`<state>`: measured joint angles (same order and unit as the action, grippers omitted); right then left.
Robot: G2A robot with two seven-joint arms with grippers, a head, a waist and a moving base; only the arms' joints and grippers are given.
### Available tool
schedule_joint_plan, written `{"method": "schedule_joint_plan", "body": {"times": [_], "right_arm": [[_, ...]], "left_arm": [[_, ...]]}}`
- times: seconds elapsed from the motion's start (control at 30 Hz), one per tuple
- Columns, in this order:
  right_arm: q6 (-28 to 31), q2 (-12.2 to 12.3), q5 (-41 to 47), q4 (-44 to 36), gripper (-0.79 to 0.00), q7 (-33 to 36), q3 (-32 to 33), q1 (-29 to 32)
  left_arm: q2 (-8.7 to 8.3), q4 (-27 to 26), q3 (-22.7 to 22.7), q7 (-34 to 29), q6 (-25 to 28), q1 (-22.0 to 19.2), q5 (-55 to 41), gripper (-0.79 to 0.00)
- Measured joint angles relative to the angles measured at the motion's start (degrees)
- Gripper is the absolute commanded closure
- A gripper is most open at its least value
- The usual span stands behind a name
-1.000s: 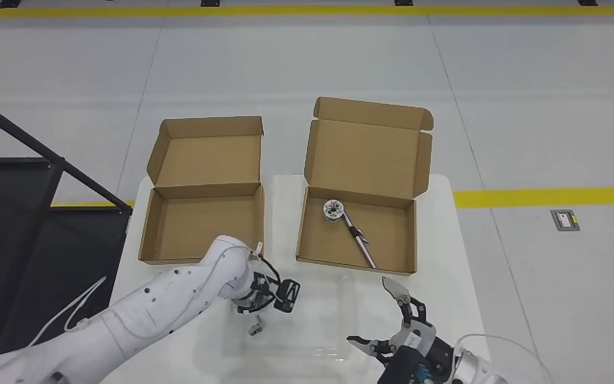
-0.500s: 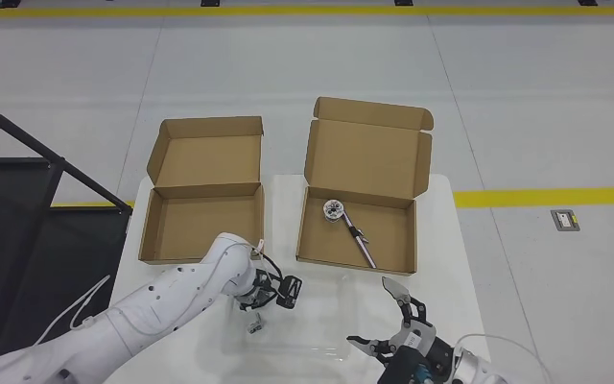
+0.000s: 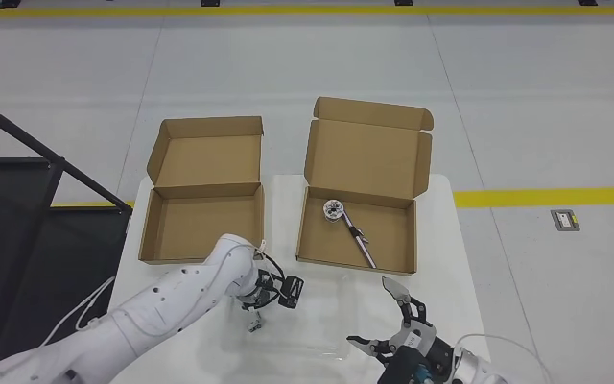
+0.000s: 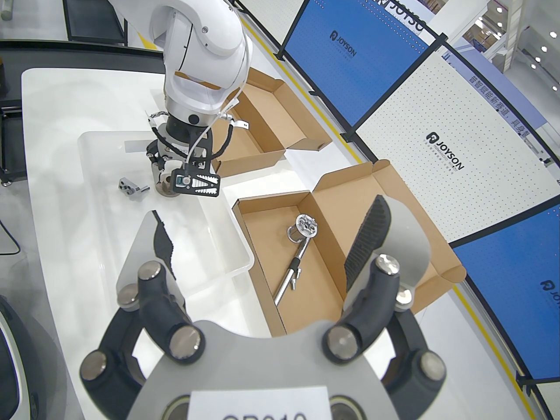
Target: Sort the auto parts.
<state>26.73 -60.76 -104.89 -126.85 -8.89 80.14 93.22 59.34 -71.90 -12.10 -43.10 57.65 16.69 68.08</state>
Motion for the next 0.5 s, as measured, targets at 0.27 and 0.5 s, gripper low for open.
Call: {"method": "schedule_joint_plan", "body": {"times": [0.27, 0.5], "right_arm": [[0.0, 0.0, 0.0, 0.0, -0.785, 0.0, 0.0, 0.0], [0.0, 0.0, 0.0, 0.0, -0.785, 0.0, 0.0, 0.0]], "left_arm": [[0.77, 0.9, -0.5, -1.1, 0.3, 0.6, 0.8, -0.311], [1.34, 1.4, -0.7, -2.1, 0.4, 0.9, 0.4, -0.271]]}}
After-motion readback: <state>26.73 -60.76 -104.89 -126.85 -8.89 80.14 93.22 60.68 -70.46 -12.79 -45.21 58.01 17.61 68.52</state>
